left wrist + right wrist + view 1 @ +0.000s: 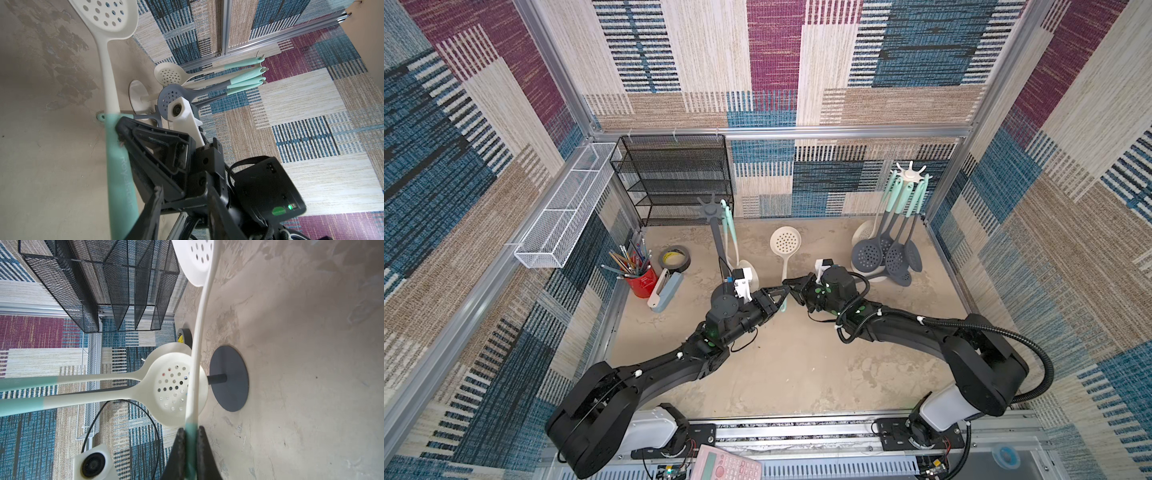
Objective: Hang the skimmer on the kitchen utensil rack
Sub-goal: Pick up the skimmer from the center of the board.
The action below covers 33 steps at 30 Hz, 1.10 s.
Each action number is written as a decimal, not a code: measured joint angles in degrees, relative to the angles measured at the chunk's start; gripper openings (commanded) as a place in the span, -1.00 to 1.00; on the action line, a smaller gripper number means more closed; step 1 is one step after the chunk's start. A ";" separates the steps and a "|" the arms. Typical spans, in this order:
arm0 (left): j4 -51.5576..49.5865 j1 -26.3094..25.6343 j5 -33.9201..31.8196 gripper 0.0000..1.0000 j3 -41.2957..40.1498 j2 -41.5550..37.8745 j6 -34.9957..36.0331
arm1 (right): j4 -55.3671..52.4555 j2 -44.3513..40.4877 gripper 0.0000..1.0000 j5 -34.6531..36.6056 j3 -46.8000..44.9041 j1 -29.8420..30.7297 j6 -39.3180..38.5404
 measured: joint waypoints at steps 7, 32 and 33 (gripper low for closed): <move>-4.46 0.09 -0.07 -0.22 -0.74 -5.18 1.05 | -0.04 -0.94 -1.00 0.92 -0.35 -0.52 -0.04; -7.63 0.94 5.99 -0.47 4.17 3.52 2.75 | 0.02 -4.35 -1.00 1.33 -0.79 -0.92 -0.68; -7.21 1.01 6.01 -0.55 4.42 3.78 2.54 | -0.02 -4.44 -1.00 1.33 -0.90 -0.92 -0.68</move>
